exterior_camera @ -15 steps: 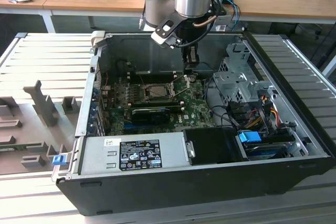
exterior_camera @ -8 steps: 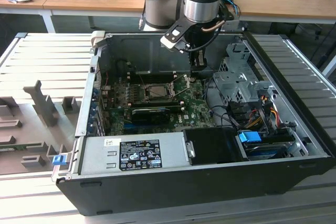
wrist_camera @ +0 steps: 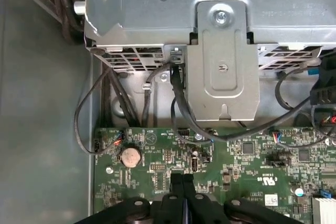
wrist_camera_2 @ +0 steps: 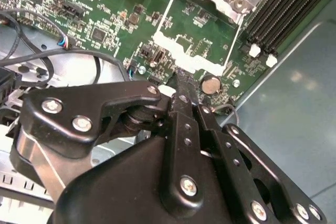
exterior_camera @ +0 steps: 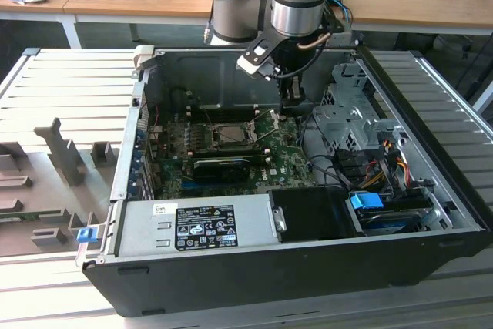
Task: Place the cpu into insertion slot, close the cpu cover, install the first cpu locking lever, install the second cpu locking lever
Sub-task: 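Close the cpu cover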
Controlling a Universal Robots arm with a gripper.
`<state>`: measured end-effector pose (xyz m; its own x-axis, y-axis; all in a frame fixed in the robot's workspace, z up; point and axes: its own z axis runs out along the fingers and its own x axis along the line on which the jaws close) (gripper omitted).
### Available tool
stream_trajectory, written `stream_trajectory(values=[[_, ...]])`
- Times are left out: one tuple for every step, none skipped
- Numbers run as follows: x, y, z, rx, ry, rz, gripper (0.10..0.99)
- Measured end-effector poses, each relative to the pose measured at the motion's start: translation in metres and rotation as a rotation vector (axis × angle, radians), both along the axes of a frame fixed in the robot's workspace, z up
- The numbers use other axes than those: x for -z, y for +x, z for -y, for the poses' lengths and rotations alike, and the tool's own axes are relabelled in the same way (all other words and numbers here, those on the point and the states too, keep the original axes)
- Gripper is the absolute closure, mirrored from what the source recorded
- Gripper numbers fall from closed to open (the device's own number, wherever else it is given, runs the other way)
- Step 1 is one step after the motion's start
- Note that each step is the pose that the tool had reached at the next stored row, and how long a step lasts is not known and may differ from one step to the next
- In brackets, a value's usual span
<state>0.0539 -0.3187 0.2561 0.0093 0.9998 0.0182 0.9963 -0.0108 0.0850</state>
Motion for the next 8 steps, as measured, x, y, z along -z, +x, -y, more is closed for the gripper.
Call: stream_trajectory(values=[[0.0006,0.0004,0.0000,0.000,0.000,0.0000,0.980],[0.0011,0.0009,0.0000,0.000,0.000,0.0000,0.980],[0.0019,0.0016,0.0000,0.000,0.000,0.0000,0.980],[0.0025,0.0022,0.0000,0.000,0.000,0.0000,0.980],[0.0034,0.0029,0.0000,0.000,0.000,0.0000,0.980],[0.0052,0.0033,0.0000,0.000,0.000,0.0000,0.980],[0.0070,0.0033,0.0000,0.000,0.000,0.0000,0.980],[0.0090,0.0034,0.0000,0.000,0.000,0.0000,0.980]])
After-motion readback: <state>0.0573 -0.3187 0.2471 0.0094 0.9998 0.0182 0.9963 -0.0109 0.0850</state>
